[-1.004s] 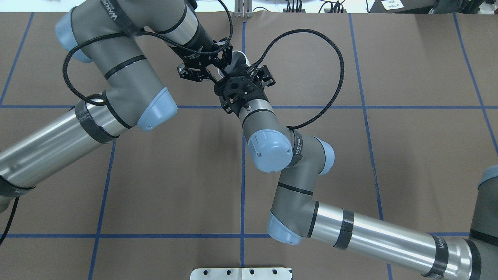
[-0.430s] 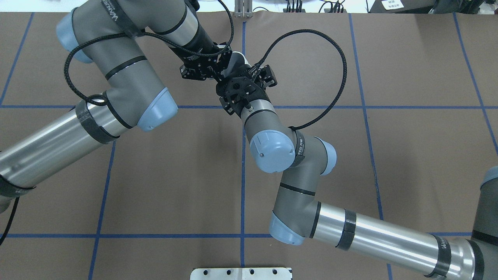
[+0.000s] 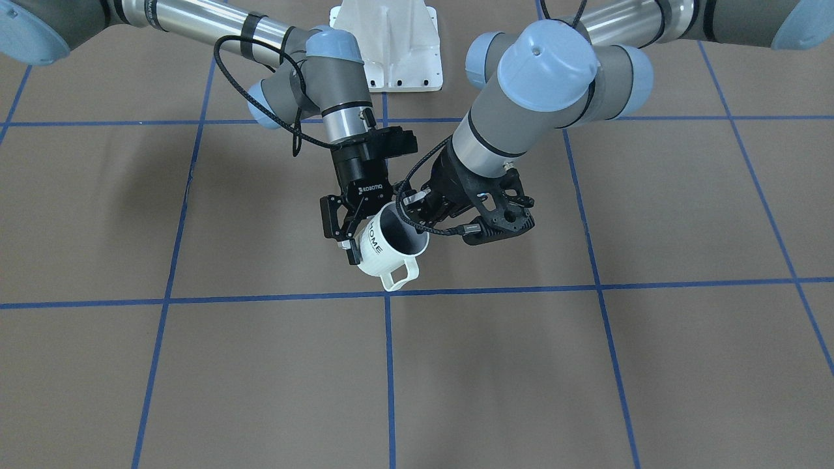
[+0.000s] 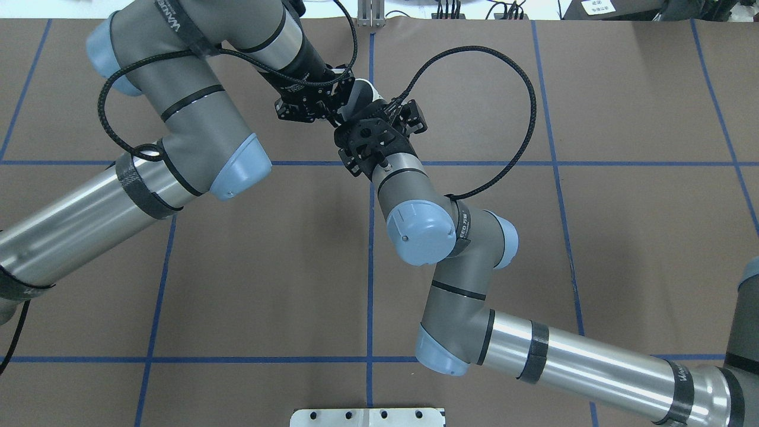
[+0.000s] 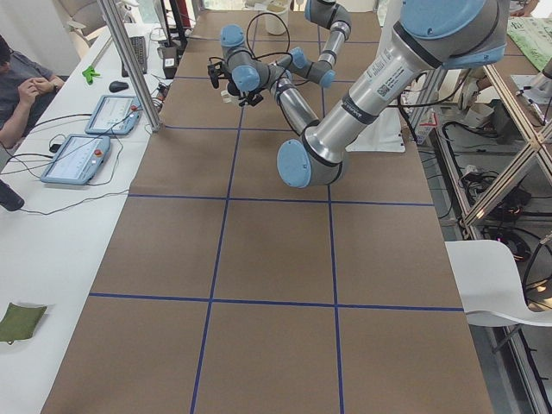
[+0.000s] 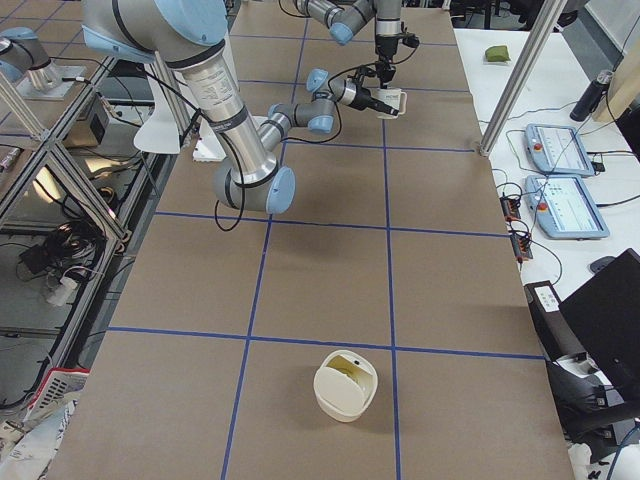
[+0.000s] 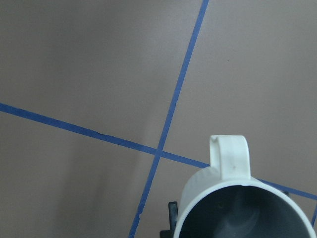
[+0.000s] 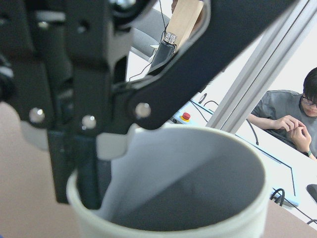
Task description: Left arm hands cup to right arm to dump lemon
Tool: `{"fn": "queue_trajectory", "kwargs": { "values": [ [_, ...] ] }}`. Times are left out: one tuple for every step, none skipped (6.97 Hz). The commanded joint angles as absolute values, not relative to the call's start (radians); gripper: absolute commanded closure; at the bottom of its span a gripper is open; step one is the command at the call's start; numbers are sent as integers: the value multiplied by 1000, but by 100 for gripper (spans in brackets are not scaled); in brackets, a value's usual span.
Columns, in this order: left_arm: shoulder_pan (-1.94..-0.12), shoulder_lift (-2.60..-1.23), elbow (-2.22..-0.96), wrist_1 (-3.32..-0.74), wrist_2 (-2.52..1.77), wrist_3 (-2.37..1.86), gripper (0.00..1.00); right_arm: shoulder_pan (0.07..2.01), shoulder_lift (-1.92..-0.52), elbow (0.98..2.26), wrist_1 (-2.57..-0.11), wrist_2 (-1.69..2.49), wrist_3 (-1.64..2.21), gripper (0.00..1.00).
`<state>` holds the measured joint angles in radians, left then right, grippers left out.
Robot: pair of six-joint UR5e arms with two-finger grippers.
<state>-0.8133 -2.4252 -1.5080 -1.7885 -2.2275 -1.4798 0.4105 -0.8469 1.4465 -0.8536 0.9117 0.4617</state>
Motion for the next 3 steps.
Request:
{"fn": "queue_trajectory", "kwargs": {
  "values": [
    [-815,-2427,-1508,-1789,-2227,-1480,100,390,-848,1459,-853,899,462,1],
    [-813,-2428,-1508,-1789,-2227,-1480,100,368,-850,1459,-853,867,462,1],
    [-815,-2430,-1508,-1789,-2227,-1480,100,354,-857,1462,-853,852,457,1]
  ]
}}
